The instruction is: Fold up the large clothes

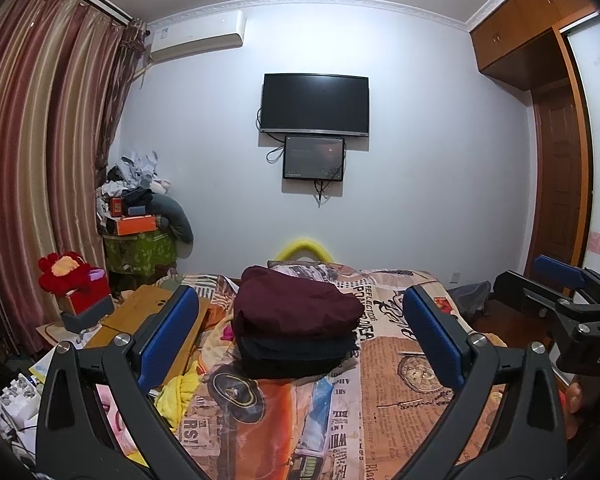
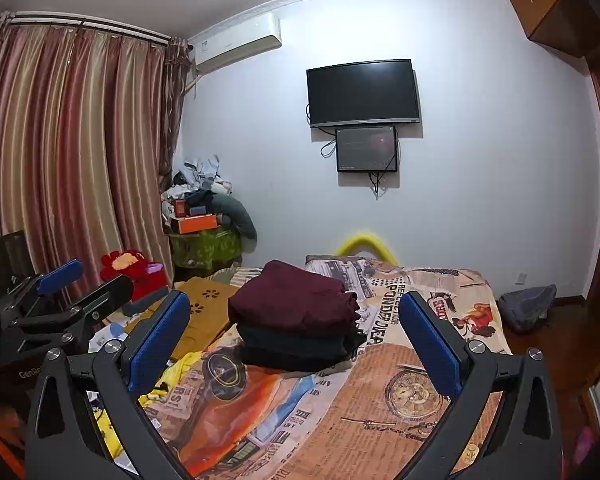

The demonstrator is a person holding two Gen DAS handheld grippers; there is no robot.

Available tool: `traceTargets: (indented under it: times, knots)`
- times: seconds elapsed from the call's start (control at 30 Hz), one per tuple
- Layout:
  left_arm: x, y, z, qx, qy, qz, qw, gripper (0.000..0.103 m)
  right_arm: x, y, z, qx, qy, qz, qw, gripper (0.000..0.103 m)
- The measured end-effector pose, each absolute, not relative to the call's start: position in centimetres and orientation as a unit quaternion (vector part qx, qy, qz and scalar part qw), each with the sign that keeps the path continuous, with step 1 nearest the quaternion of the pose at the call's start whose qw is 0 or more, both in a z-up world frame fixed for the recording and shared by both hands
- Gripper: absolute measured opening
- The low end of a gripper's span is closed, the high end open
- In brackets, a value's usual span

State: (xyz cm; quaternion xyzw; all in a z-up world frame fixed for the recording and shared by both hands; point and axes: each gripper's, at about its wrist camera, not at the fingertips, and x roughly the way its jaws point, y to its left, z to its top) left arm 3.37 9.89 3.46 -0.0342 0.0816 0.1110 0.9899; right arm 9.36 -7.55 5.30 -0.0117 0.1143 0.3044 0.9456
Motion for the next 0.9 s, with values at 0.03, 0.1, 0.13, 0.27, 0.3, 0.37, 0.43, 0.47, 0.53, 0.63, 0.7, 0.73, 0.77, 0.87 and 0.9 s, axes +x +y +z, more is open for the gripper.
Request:
traceTargets:
  times: [0.03, 0.1, 0.13, 0.27, 0.3, 0.37, 0.43, 0.47, 0.53, 0.63, 0.7, 0.73, 0.77, 0.87, 0.9]
  knots:
    - [3.4, 9.88, 3.47, -0.035, 0.083, 0.108, 0.99, 0.102, 9.35, -7.57, 5.35, -0.012, 0.114, 0.304, 0.946, 0.103]
    - [3.47, 9.75, 3.43, -0.035, 0.084, 0.104, 0.99, 0.102, 9.35, -7.6, 5.35, -0.012, 0.114, 0.303, 0.946, 0.103]
    - [3.5, 9.73, 3.45, -0.035, 0.085, 0.102, 0.991, 0.102, 9.39, -7.65, 5.37, -0.011, 0.114, 0.302, 0.946, 0.103]
    - [3.5, 9.83, 3.45, -0.04, 0.086, 0.1, 0.99, 0.102, 9.29, -7.84, 5.41, -0.01, 0.111, 0.3, 0.947, 0.103]
    - [3.47, 9.87, 3.44, -0.041, 0.087, 0.1, 0.99, 0.102, 9.28, -7.9, 5.39, -0.01, 0.111, 0.299, 0.948, 0.103]
    - [3.48, 9.94, 3.45, -0.043, 0.088, 0.099, 0.99, 0.102, 9.35, -7.95, 5.38, -0.009, 0.112, 0.298, 0.948, 0.103]
    - [3.47, 10.02, 3.47, -0.045, 0.089, 0.097, 0.99, 0.102, 9.42, -7.92, 5.34, -0.008, 0.113, 0.298, 0.948, 0.103]
    - [3.46, 10.01, 3.46, -0.045, 0.089, 0.095, 0.99, 0.102, 9.44, -7.92, 5.29, -0.008, 0.114, 0.298, 0.948, 0.103]
    - [3.52, 9.96, 3.47, -0.045, 0.09, 0.093, 0.991, 0.102, 9.46, -7.93, 5.28, -0.007, 0.114, 0.298, 0.948, 0.103]
    - [3.57, 9.88, 3.47, -0.043, 0.091, 0.093, 0.991, 0.102, 9.49, -7.94, 5.26, -0.007, 0.114, 0.299, 0.948, 0.103]
    - [3.54, 9.89, 3.48, -0.043, 0.091, 0.095, 0.99, 0.102, 9.59, -7.92, 5.25, -0.006, 0.116, 0.299, 0.947, 0.103]
    - [3.53, 9.89, 3.49, -0.043, 0.091, 0.096, 0.99, 0.102, 9.65, -7.95, 5.26, -0.005, 0.118, 0.299, 0.947, 0.103]
    - [3.51, 9.88, 3.51, -0.043, 0.091, 0.096, 0.99, 0.102, 9.71, -8.0, 5.27, -0.003, 0.119, 0.299, 0.947, 0.103]
    - [3.53, 9.86, 3.49, -0.044, 0.092, 0.096, 0.99, 0.102, 9.92, -8.17, 5.27, 0.002, 0.12, 0.299, 0.947, 0.103]
    - [3.53, 9.87, 3.48, -0.043, 0.092, 0.096, 0.99, 0.102, 9.97, -8.2, 5.27, 0.003, 0.121, 0.299, 0.947, 0.103]
